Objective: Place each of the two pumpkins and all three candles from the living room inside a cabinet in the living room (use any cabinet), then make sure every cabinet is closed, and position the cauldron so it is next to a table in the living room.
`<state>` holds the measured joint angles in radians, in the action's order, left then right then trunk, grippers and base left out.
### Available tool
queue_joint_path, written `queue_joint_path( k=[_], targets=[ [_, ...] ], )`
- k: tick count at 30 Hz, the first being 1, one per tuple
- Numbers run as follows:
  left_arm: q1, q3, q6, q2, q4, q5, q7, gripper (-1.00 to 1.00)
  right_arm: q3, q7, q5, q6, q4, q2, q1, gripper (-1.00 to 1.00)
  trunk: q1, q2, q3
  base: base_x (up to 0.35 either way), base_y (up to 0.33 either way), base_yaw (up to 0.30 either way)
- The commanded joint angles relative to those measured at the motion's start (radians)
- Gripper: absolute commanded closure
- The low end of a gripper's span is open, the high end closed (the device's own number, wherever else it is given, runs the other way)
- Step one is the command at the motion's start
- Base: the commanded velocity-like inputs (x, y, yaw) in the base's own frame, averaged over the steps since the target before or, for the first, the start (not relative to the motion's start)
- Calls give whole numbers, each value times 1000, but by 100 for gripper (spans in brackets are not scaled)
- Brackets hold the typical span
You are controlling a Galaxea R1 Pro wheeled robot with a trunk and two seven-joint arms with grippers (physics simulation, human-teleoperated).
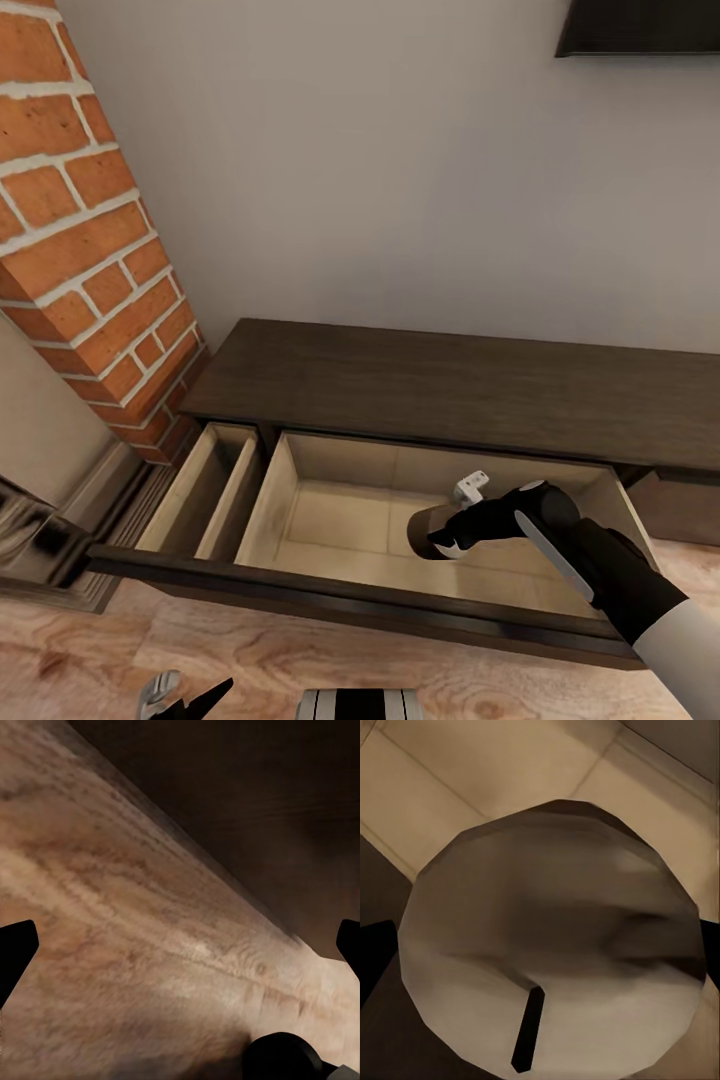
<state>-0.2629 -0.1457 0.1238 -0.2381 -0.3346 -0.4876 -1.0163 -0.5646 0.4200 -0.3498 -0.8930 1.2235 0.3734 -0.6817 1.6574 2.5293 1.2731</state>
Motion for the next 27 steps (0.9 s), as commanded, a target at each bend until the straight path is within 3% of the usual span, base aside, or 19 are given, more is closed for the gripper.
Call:
queue_joint_path(
  k=[1, 19, 23, 27],
  targets=[
    [0, -1, 10, 0, 0, -5, -4, -100, -1, 5, 9, -3, 1, -1, -1, 100, 0, 0, 1, 33, 0, 0],
    [0, 0, 8, 0, 0, -5, -4, -100, -4, 5, 23, -7, -10, -41, -1, 100, 0, 0, 1, 110, 0, 0],
    [0, 21, 8, 0, 0, 4, -3, -100, -5, 4, 23, -7, -12, -43, -1, 100, 0, 0, 1, 45, 0, 0],
    [-1, 37, 8, 0, 0, 9, -3, -100, -43, 3, 23, -6, -15, -45, -1, 100, 0, 0, 1, 10, 0, 0]
  ],
)
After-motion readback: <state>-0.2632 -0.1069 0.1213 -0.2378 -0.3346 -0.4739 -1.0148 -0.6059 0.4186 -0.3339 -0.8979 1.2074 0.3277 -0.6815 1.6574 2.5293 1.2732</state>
